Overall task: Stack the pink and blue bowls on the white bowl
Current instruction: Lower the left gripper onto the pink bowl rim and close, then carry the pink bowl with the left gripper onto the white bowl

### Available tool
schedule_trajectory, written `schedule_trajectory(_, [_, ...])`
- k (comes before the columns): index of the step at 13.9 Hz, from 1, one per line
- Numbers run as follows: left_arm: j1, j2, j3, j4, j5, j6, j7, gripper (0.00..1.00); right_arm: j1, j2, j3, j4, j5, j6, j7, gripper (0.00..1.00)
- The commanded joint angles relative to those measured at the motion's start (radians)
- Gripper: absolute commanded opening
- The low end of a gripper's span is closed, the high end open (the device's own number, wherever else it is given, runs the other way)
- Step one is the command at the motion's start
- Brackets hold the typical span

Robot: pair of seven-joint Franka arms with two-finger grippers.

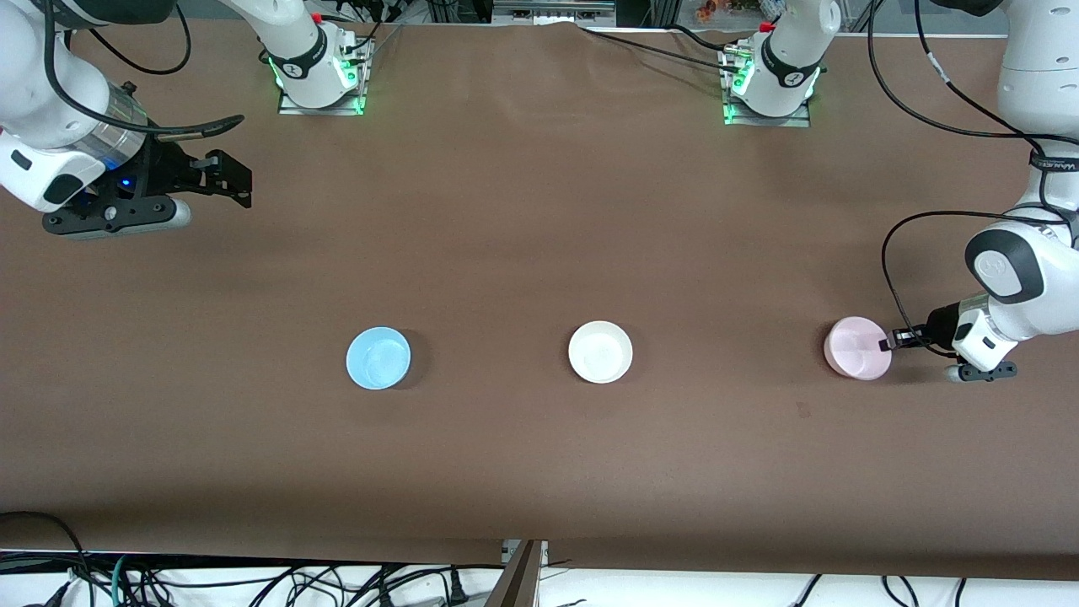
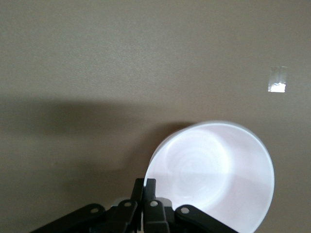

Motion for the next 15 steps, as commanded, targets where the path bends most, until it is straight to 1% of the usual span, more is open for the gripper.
schedule_trajectory(1, [-0.032,-0.057,0.012,0.052,-0.032,-0.117,-0.048,0.00,-0.003,-0.006,0.002,0.009,0.015,-0.012,-0.016,1.00])
schedule_trajectory(3, [-0.081,-0.086,0.002,0.113,-0.030,-0.227,-0.152,0.00,-0.003,-0.006,0.002,0.009,0.015,-0.011,-0.017,1.00])
schedule_trajectory(4, [-0.110,-0.103,-0.022,0.122,-0.029,-0.245,-0.206,0.00,-0.003,-0.006,0.002,0.009,0.015,-0.011,-0.017,1.00])
schedule_trajectory(7, [-0.145,-0.125,-0.169,0.126,-0.017,-0.236,-0.381,0.00,-0.003,-0.006,0.004,0.011,0.015,-0.011,-0.017,1.00])
schedule_trajectory(8, [-0.177,-0.123,-0.197,0.126,-0.020,-0.223,-0.433,0.00,-0.003,-0.006,0.004,0.009,0.015,-0.009,-0.016,1.00])
schedule_trajectory(10, [-0.272,-0.119,-0.217,0.141,-0.010,-0.144,-0.525,0.00,-0.003,-0.005,0.004,0.011,0.015,-0.009,-0.016,1.00])
schedule_trajectory(12, [-0.387,-0.105,-0.217,0.141,-0.012,-0.081,-0.579,0.00,-0.003,-0.005,0.001,0.011,0.015,-0.009,-0.017,1.00])
schedule_trajectory(15, [-0.478,-0.062,-0.217,0.141,-0.010,0.022,-0.664,0.00,-0.006,0.002,-0.003,0.018,0.011,0.018,-0.017,1.00])
